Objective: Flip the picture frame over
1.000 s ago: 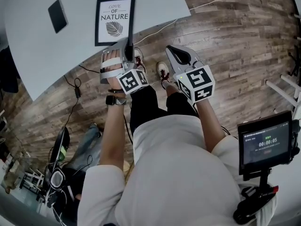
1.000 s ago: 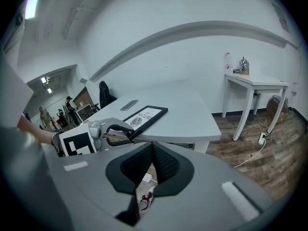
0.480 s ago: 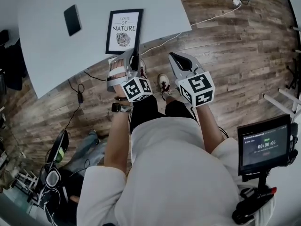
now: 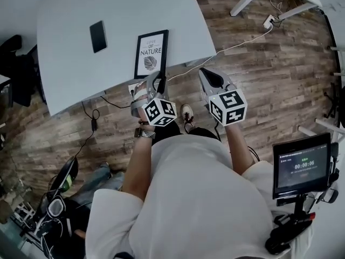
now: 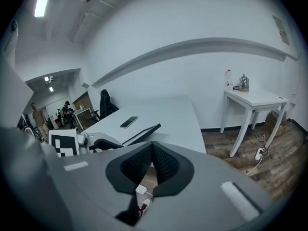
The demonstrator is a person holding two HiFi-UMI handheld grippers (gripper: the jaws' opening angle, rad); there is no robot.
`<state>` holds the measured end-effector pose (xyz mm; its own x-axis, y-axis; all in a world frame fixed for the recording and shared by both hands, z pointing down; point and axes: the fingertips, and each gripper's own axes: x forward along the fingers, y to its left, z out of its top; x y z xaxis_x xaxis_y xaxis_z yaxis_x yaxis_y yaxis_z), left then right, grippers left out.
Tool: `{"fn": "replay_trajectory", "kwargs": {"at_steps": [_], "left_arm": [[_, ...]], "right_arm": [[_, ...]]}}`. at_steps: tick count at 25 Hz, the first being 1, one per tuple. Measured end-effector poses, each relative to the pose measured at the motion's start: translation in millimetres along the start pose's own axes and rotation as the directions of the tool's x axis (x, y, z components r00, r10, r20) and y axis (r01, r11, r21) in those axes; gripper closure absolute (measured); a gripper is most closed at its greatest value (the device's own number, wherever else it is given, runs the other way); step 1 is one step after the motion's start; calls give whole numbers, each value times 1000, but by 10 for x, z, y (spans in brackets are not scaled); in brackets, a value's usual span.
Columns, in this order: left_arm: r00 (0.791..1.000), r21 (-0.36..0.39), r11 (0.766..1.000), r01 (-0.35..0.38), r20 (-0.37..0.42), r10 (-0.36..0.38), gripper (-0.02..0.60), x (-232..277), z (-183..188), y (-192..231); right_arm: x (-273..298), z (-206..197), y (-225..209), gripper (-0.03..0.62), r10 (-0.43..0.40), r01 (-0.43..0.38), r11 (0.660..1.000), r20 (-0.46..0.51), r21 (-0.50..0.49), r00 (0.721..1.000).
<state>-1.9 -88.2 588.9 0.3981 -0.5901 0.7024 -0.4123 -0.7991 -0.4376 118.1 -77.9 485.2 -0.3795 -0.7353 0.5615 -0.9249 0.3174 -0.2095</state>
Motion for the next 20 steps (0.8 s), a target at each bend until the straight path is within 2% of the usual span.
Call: {"fn": "replay_trajectory", "kwargs": {"at_steps": [3,6,11,14,18,20], "left_arm": [[1000,-63,998,6,26,-4,453,-28,93,58],[998,-167,986,29,68,-18,453,-60,200,116],[991,-351,934,64,135,-17,451,-109,299,199],[984,-450,889,78,176,3,451,-155,333,233],[968,-595,795,117,247,42,449,-238,333,417],[964,-637,761,124,260,61,451,-293,288,494]], "right_arm": [[17,116,-12,592,-4,4,1000,19,-8,1000],[63,227,-7,592,-5,6,1000,32,-23,999],[156,321,12,592,3,-1,999,42,-45,999],[177,339,41,592,17,-15,998,44,-64,999],[274,446,103,592,28,-25,996,34,-81,999],[321,492,151,592,37,-35,995,29,-90,999]]}}
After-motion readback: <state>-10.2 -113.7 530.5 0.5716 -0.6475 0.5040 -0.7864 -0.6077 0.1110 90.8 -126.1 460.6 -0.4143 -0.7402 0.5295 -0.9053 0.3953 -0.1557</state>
